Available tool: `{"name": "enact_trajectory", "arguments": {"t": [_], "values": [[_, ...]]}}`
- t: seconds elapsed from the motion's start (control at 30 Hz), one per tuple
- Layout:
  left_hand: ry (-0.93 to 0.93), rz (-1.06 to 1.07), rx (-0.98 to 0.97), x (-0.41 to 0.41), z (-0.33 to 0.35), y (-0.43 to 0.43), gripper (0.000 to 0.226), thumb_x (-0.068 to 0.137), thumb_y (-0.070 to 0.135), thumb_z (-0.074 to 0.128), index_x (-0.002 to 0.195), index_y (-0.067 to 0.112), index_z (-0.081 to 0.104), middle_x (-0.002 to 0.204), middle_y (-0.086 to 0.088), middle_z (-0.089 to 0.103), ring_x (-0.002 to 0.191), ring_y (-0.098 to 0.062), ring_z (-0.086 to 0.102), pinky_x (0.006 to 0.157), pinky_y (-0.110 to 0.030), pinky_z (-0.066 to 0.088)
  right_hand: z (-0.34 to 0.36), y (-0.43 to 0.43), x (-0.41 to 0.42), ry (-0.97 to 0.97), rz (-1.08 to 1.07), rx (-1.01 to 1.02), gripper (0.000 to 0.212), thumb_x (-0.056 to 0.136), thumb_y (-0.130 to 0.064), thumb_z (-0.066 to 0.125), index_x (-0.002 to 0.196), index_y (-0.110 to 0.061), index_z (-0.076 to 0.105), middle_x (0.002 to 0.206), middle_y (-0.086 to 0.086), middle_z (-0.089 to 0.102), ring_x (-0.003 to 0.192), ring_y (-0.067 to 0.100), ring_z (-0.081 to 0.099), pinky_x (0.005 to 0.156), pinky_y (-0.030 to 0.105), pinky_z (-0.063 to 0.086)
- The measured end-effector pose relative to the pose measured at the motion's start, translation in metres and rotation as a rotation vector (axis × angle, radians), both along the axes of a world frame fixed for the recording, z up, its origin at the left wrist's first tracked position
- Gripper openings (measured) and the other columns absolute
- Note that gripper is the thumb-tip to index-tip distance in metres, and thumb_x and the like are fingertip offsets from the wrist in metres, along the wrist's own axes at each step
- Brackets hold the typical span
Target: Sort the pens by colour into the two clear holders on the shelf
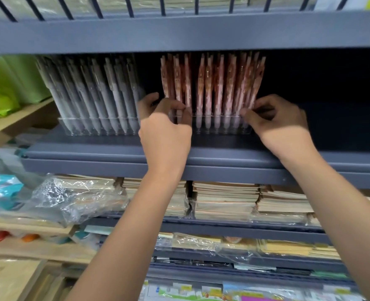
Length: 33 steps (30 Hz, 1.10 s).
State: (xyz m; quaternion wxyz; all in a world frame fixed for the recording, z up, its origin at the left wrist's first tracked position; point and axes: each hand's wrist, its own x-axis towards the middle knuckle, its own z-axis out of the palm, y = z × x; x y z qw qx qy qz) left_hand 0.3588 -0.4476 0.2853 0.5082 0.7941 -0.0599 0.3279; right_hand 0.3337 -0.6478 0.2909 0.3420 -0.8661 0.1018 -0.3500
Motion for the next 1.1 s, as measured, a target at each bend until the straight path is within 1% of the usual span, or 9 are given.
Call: {"name": "enact_trajectory", "arguments": {"t": [0.2,0.3,0.37,0.47,0.53,0.6,0.73,0.9,1.1], "values": [[0.04,0.06,-0.007,0.001,0.007,-0.009,0.012,0.087,0.027,0.07,0.092,0.021,0.079,0.144,-0.002,0.051,0.103,-0.025,0.064,0.078,-0.022,0.039,0.0,-0.001,0.0,0.013,0.003,-0.008,0.019,0.082,-0.048,0.07,0.083,-0.032,0.06,0.067,-0.024,0.057,0.076,0.011,0.062,0.072,0.023,0.043],[0.052,0.037,0.005,0.003,0.009,-0.012,0.016,0.087,0.018,0.063,0.087,0.013,0.078,0.15,-0.011,0.048,0.126,-0.024,0.057,0.09,-0.023,0.043,0.0,-0.001,0.0,0.017,0.007,-0.014,0.019,0.083,-0.047,0.07,0.083,-0.031,0.06,0.066,-0.024,0.056,0.077,0.012,0.062,0.073,0.024,0.043],[0.058,0.02,0.023,0.005,0.009,-0.013,0.019,0.089,0.015,0.061,0.092,0.012,0.079,0.152,-0.012,0.046,0.131,-0.021,0.052,0.091,-0.02,0.041,0.001,-0.001,0.0,0.018,0.007,-0.019,0.019,0.083,-0.046,0.07,0.083,-0.03,0.06,0.065,-0.024,0.056,0.076,0.011,0.061,0.072,0.023,0.041],[0.053,-0.025,0.035,0.009,0.007,-0.013,0.02,0.089,0.01,0.059,0.097,0.012,0.077,0.146,-0.015,0.051,0.128,-0.026,0.054,0.097,-0.029,0.048,0.001,-0.001,-0.001,0.021,0.014,-0.028,0.017,0.083,-0.045,0.069,0.083,-0.03,0.061,0.066,-0.024,0.056,0.077,0.012,0.062,0.071,0.022,0.039],[0.041,-0.049,-0.026,0.009,0.008,-0.013,0.016,0.086,0.009,0.061,0.092,0.017,0.073,0.138,-0.015,0.057,0.115,-0.032,0.061,0.092,-0.035,0.052,0.001,-0.001,-0.001,0.025,0.016,-0.036,0.016,0.084,-0.044,0.069,0.085,-0.03,0.062,0.067,-0.024,0.056,0.079,0.013,0.063,0.072,0.022,0.04],[0.026,0.005,-0.031,0.007,0.008,-0.014,0.01,0.085,0.012,0.066,0.087,0.016,0.076,0.138,-0.007,0.056,0.106,-0.028,0.064,0.084,-0.031,0.052,0.001,-0.001,-0.001,0.018,0.018,-0.036,0.015,0.084,-0.043,0.069,0.085,-0.029,0.062,0.067,-0.023,0.056,0.08,0.014,0.064,0.073,0.023,0.042],[0.019,0.035,-0.021,0.006,0.007,-0.013,0.004,0.084,0.018,0.073,0.081,0.017,0.075,0.135,-0.005,0.054,0.114,-0.023,0.06,0.079,-0.02,0.039,-0.001,-0.002,0.0,0.002,0.022,-0.023,0.014,0.084,-0.041,0.07,0.084,-0.03,0.062,0.066,-0.022,0.057,0.078,0.014,0.064,0.072,0.023,0.042],[0.016,0.036,-0.031,0.007,0.008,-0.014,0.007,0.084,0.019,0.075,0.08,0.013,0.072,0.13,-0.007,0.055,0.12,-0.023,0.057,0.084,-0.024,0.044,-0.003,-0.003,0.002,-0.018,0.025,0.005,0.014,0.082,-0.041,0.07,0.082,-0.029,0.063,0.065,-0.021,0.059,0.073,0.011,0.063,0.068,0.02,0.041],[0.001,0.047,-0.001,0.007,0.006,-0.014,0.012,0.085,0.021,0.074,0.087,0.01,0.071,0.124,-0.007,0.057,0.11,-0.027,0.06,0.077,-0.024,0.044,-0.005,-0.004,0.004,-0.024,0.043,0.048,0.011,0.082,-0.039,0.071,0.08,-0.032,0.063,0.065,-0.021,0.062,0.07,0.003,0.063,0.062,0.016,0.042]]}}
